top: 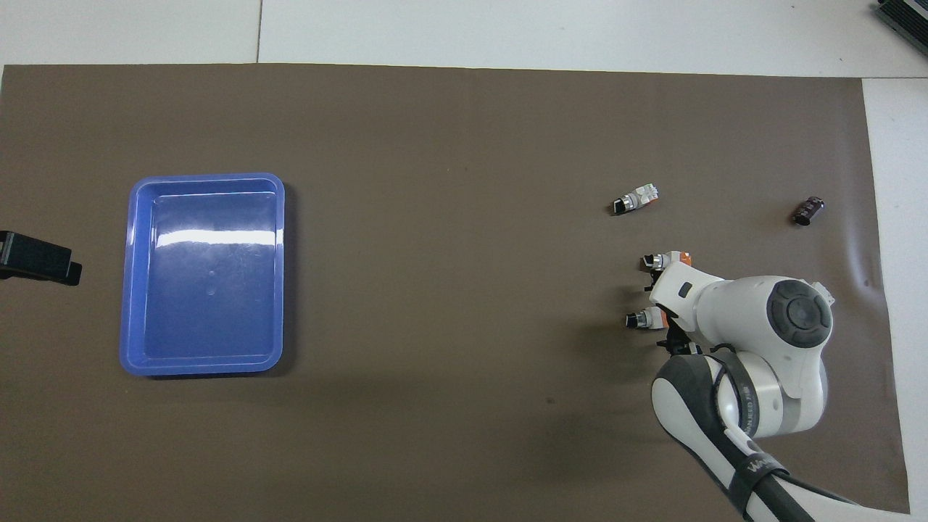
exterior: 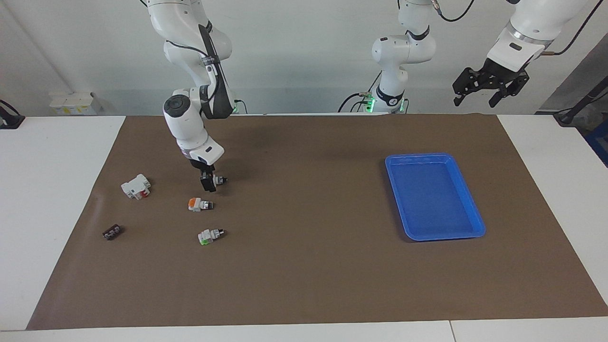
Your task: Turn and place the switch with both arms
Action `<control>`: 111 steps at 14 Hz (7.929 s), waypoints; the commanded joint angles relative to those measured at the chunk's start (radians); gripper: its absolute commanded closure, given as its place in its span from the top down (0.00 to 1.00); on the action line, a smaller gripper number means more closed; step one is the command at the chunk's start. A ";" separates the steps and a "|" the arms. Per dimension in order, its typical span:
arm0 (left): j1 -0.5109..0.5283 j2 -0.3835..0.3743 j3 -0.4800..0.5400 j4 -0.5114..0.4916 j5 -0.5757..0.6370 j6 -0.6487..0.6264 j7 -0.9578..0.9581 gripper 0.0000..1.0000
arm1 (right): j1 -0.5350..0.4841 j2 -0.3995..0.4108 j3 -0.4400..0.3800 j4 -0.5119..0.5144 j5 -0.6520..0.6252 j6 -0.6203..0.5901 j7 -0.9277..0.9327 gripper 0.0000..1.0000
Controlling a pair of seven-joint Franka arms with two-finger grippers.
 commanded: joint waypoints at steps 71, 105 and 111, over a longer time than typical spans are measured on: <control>0.108 -0.179 -0.122 -0.369 -0.846 0.249 -1.724 0.51 | 0.341 0.082 0.318 0.778 0.166 -0.119 0.885 0.00; 0.083 -0.236 -0.137 -0.458 -0.885 0.255 -1.751 0.00 | 0.341 0.082 0.318 0.778 0.168 -0.119 0.893 0.00; 0.083 -0.236 -0.146 -0.453 -0.869 0.249 -1.455 0.00 | 0.341 0.083 0.318 0.778 0.166 -0.119 0.893 0.00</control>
